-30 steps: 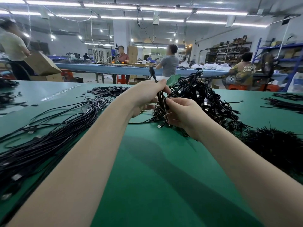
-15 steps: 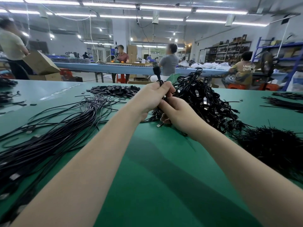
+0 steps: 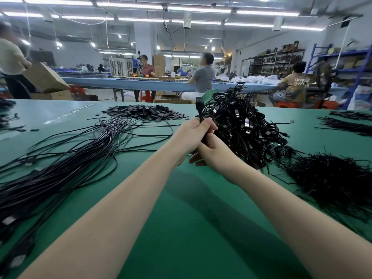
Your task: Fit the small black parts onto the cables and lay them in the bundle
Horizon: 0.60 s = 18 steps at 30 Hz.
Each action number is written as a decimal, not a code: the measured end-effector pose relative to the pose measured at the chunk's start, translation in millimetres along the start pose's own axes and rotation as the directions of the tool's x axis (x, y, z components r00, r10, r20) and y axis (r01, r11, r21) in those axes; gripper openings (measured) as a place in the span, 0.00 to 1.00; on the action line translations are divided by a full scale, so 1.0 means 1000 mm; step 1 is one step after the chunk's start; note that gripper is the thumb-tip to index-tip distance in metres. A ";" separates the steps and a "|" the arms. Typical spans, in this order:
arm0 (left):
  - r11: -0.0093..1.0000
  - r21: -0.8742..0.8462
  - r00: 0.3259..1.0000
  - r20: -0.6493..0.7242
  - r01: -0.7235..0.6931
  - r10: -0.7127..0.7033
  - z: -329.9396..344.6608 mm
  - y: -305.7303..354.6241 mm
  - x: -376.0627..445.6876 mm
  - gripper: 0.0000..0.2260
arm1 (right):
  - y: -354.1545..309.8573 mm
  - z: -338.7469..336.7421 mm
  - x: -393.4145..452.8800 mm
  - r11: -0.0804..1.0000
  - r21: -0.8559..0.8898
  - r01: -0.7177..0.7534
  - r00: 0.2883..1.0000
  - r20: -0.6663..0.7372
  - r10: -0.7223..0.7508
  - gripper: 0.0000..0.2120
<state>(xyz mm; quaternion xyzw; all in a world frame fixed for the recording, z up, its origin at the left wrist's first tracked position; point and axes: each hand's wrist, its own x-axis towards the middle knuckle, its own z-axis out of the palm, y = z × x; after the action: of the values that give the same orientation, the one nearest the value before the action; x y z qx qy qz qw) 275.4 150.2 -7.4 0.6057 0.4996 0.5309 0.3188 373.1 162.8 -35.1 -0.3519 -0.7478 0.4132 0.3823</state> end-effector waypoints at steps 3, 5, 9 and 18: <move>1.000 -0.010 1.000 -0.025 -0.003 0.003 0.006 -0.007 0.002 0.13 | 0.006 0.001 0.001 0.998 -0.063 0.023 0.999 -0.035 -0.025 0.04; 1.000 -0.021 1.000 -0.029 0.004 -0.005 0.007 -0.011 0.004 0.14 | 0.012 0.001 0.003 0.984 -0.175 0.024 0.996 -0.079 -0.039 0.07; 0.982 0.053 0.974 0.130 0.180 -0.186 -0.003 -0.018 0.002 0.16 | 0.028 0.003 0.005 0.933 -0.360 0.008 0.996 -0.075 -0.037 0.07; 0.552 0.807 0.796 -0.188 -0.209 0.576 -0.004 -0.046 -0.009 0.09 | 0.039 -0.009 0.001 0.863 -0.482 -0.154 0.979 -0.190 0.068 0.14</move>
<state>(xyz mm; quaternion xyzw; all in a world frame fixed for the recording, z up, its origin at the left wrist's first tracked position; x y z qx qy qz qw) 260.0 154.9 -51.9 0.6453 0.5769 0.4536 -0.2120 388.7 183.3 -65.7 -0.5137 -0.7724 0.1988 0.3162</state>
